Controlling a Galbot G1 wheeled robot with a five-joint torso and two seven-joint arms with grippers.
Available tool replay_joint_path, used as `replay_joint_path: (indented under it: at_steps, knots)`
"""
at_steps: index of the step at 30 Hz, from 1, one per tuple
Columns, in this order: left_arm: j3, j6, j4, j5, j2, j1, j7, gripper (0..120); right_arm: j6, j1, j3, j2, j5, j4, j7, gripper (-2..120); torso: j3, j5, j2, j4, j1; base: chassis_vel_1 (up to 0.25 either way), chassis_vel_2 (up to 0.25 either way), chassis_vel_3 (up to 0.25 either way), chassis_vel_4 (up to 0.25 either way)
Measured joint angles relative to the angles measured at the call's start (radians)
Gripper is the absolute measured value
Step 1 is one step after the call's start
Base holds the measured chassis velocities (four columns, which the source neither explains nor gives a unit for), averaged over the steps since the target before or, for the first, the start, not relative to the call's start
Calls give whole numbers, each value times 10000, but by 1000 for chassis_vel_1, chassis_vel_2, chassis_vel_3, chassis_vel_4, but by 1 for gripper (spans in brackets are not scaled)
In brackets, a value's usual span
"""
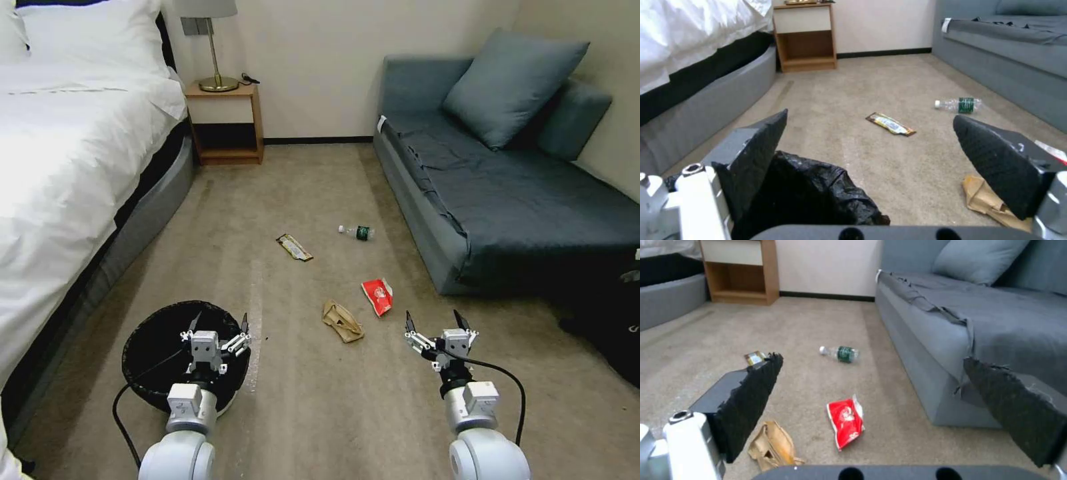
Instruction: Pick up the trash bin, then pick up the garbage on the floor and place it into the trash bin.
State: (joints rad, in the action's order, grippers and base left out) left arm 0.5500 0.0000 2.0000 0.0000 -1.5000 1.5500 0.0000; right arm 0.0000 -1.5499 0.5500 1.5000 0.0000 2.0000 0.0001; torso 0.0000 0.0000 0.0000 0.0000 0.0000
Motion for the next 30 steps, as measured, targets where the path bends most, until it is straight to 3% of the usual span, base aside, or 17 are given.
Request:
replay_joint_path:
  at_steps: [30]
  knots:
    - [0, 0, 0, 0, 0, 0, 0, 100, 0, 0, 0, 1, 0, 0, 0, 100, 0, 0, 0, 0, 0, 0, 0, 0, 0]
